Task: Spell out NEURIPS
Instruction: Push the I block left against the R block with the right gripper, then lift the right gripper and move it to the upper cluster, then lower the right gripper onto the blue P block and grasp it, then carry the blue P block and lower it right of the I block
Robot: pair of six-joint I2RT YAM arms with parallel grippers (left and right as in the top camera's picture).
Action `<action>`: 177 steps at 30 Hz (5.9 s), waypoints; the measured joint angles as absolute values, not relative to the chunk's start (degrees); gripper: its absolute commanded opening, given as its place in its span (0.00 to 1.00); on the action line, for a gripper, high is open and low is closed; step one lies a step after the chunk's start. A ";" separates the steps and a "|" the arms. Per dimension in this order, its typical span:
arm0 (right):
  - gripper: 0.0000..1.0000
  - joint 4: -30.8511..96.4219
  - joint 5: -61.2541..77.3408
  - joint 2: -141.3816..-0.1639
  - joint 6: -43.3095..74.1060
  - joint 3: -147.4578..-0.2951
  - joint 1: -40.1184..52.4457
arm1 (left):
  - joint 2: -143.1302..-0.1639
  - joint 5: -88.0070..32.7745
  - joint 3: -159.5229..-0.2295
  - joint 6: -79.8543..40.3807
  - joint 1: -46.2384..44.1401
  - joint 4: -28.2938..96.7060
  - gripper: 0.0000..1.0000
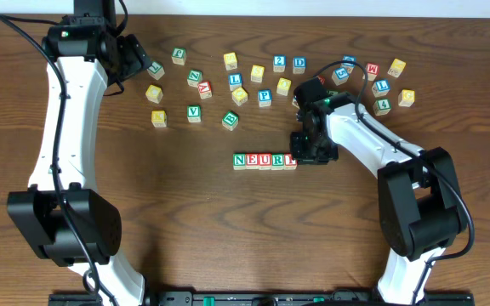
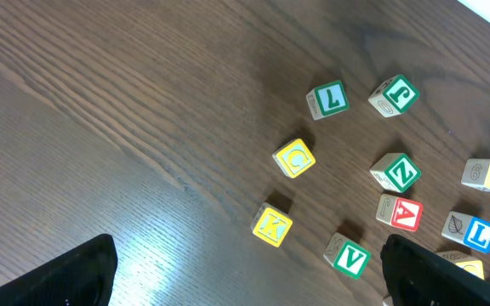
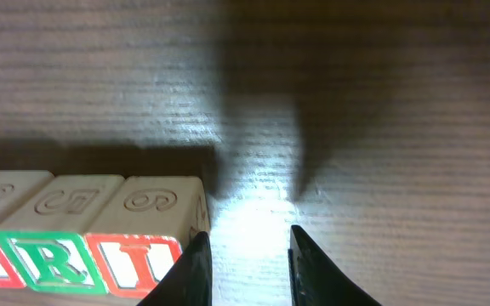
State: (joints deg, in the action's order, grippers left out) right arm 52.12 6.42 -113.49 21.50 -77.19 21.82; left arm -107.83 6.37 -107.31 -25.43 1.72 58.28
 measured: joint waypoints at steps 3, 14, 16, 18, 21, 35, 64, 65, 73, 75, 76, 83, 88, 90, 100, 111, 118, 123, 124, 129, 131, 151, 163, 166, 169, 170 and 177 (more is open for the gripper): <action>0.25 54.00 6.33 -113.49 21.47 -78.50 21.65 | -107.83 6.39 -107.31 -25.43 1.72 58.26 0.98; 0.34 60.73 5.15 -113.49 20.49 -88.09 19.07 | -107.83 6.37 -107.31 -25.43 1.72 58.26 0.97; 0.37 61.54 5.15 -113.49 19.92 -90.28 18.92 | -107.83 6.39 -107.31 -25.43 1.72 58.30 0.98; 0.40 62.33 5.10 -113.49 19.38 -92.99 18.92 | -107.83 6.39 -107.31 -25.43 1.72 58.26 0.98; 0.41 63.44 5.13 -113.49 18.92 -96.86 18.92 | -107.83 6.39 -107.31 -25.43 1.72 58.28 0.98; 0.46 65.76 5.13 -113.49 17.91 -109.36 18.92 | -107.83 6.39 -107.31 -25.43 1.72 58.28 0.98; 0.45 58.70 7.03 -128.99 15.22 -125.75 19.11 | -107.81 6.37 -107.31 -25.43 1.72 58.28 0.98; 0.45 58.24 6.96 -130.04 14.76 -125.86 19.70 | -107.83 6.37 -107.31 -25.43 1.72 58.28 0.98; 0.41 53.91 3.55 -135.48 12.10 -125.93 24.25 | -107.83 6.39 -107.31 -25.43 1.72 58.28 0.98; 0.40 53.49 2.22 -136.05 11.81 -125.93 25.19 | -107.83 6.37 -107.31 -25.43 1.72 58.28 0.98; 0.40 53.23 1.43 -136.22 11.66 -125.93 25.65 | -107.83 6.37 -107.31 -25.43 1.72 58.28 0.98; 0.37 52.80 -1.10 -137.88 11.42 -126.17 26.72 | -107.83 6.39 -107.31 -25.43 1.72 58.26 0.98; 0.38 52.77 -2.85 -140.25 11.46 -126.28 26.70 | -107.83 6.37 -107.31 -25.43 1.72 58.28 0.98; 0.38 52.75 -3.09 -140.25 11.46 -126.28 26.72 | -107.83 6.39 -107.31 -25.43 1.72 58.28 0.98; 0.37 51.77 -3.51 -140.27 11.46 -126.43 26.72 | -107.83 6.39 -107.31 -25.43 1.72 58.28 0.98; 0.37 51.64 -3.49 -140.79 11.57 -126.45 26.72 | -107.83 6.37 -107.31 -25.43 1.72 58.28 0.98; 0.36 51.66 -3.46 -142.32 11.94 -126.45 26.72 | -107.83 6.37 -107.31 -25.43 1.72 58.28 0.98; 0.36 51.62 -3.49 -142.45 12.08 -126.45 26.72 | -107.83 6.39 -107.31 -25.43 1.72 58.28 0.98; 0.35 51.62 -3.49 -142.47 12.19 -126.45 26.72 | -107.83 6.37 -107.31 -25.43 1.72 58.28 0.98; 0.35 51.75 -3.49 -142.50 12.67 -126.45 26.72 | -107.83 6.39 -107.31 -25.43 1.72 58.28 0.97; 0.35 51.94 -3.49 -142.50 12.97 -126.45 26.72 | -107.83 6.39 -107.31 -25.43 1.72 58.28 0.98; 0.33 51.53 -3.49 -142.50 13.65 -125.73 26.72 | -107.85 6.37 -107.31 -25.43 1.72 58.28 0.98; 0.20 50.89 -3.49 -142.74 14.85 -124.64 26.70 | -107.85 6.39 -107.31 -25.43 1.72 58.28 0.98; 0.18 50.92 -3.49 -142.74 15.25 -124.64 26.72 | -107.85 6.37 -107.31 -25.43 1.72 58.28 0.98; 0.18 50.98 -3.51 -142.74 15.73 -124.64 26.72 | -107.83 6.37 -107.31 -25.43 1.72 58.28 0.98; 0.18 51.00 -3.51 -142.74 15.90 -124.64 26.72 | -107.83 6.37 -107.31 -25.43 1.72 58.28 0.98; 0.20 53.19 -3.46 -142.10 16.14 -124.64 26.70 | -107.83 6.39 -107.31 -25.43 1.72 58.28 0.98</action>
